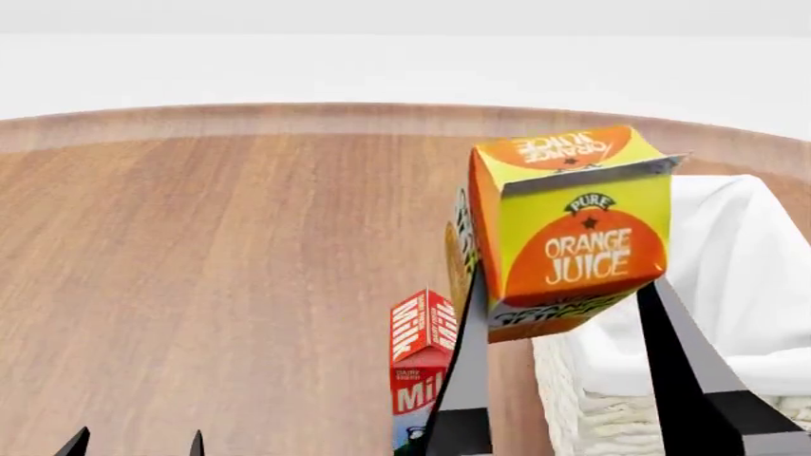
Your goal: Pick up the orange juice, and put it in the basket.
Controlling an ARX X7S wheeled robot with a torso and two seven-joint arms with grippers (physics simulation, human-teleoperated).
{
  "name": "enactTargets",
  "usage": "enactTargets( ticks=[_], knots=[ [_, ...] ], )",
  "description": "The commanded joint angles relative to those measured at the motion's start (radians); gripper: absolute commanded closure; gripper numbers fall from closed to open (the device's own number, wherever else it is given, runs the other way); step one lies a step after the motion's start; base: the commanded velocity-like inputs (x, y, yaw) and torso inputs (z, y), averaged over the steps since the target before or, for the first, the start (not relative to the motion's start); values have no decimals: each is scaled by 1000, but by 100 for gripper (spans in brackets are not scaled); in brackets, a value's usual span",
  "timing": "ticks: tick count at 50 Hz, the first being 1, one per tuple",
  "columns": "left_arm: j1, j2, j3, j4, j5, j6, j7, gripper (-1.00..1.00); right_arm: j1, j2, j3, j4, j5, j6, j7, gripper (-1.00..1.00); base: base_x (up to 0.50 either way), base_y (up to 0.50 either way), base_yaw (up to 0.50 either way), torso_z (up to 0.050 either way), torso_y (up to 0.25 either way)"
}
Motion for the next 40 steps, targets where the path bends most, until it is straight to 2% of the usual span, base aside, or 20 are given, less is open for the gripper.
enactTargets(
  ticks=[1, 20, 40],
  knots=[
    [-1, -2, 3, 0, -2, 1, -2, -100, 133, 140, -32, -14, 82, -26, 129, 100, 0, 0, 0, 0, 10],
    [-2, -5, 7, -1, -5, 3, -6, -100, 155, 164, 24, 130, 136, -79, 109, 100, 0, 0, 0, 1, 0],
    [-3, -8, 11, -1, -8, 4, -9, -100, 258, 85, 7, 340, 166, -28, 36, 100, 0, 0, 0, 0, 1]
  ],
)
